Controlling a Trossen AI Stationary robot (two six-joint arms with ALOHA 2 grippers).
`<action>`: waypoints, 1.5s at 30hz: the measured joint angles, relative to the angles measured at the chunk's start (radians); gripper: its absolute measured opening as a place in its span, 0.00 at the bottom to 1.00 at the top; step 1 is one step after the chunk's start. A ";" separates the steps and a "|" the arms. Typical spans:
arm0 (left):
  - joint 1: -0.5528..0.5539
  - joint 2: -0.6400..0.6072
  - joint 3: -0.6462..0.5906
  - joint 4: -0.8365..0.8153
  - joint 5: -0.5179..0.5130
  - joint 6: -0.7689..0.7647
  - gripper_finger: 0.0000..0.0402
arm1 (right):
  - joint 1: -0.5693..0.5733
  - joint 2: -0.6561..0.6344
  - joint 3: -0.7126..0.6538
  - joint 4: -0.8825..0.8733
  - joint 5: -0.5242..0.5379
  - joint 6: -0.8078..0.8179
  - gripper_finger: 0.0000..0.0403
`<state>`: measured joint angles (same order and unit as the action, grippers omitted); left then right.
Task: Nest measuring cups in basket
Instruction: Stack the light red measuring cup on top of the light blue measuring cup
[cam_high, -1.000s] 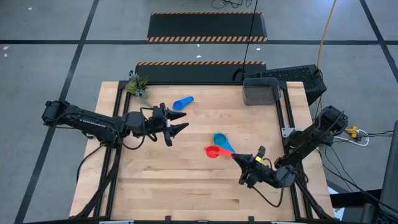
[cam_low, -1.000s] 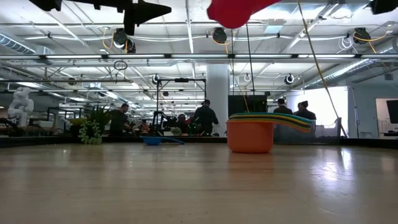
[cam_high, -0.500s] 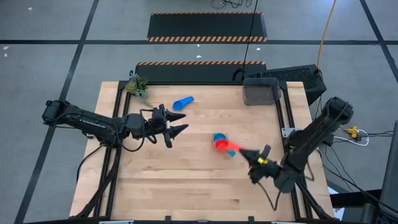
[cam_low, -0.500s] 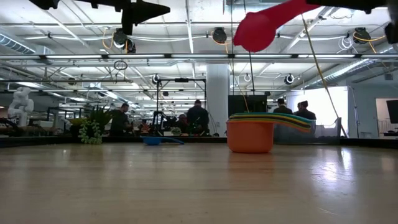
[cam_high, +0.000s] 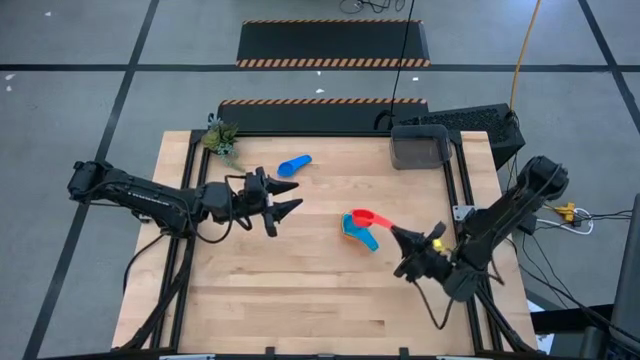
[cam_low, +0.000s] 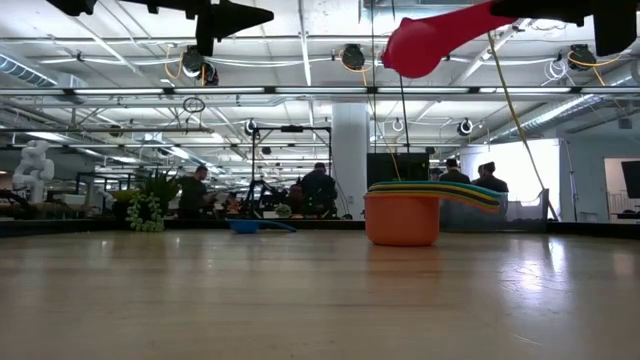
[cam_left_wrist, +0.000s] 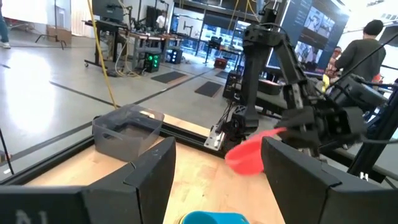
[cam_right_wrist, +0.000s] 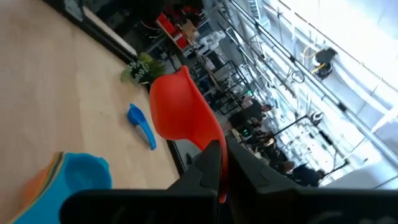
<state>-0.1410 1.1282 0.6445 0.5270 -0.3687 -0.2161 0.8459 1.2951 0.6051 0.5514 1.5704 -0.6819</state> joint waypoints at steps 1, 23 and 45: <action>0.000 0.000 0.000 0.000 0.000 0.000 0.59 | 0.000 0.035 0.003 0.060 0.000 -0.054 0.00; 0.000 0.000 0.000 -0.009 0.000 -0.002 0.59 | -0.055 0.333 0.047 -0.017 0.000 -0.083 0.00; 0.000 0.000 0.000 -0.024 0.000 0.000 0.59 | -0.088 0.471 0.046 -0.072 0.000 -0.045 0.00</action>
<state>-0.1410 1.1282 0.6445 0.5030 -0.3687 -0.2161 0.7582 1.7660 0.6514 0.4789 1.5705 -0.7265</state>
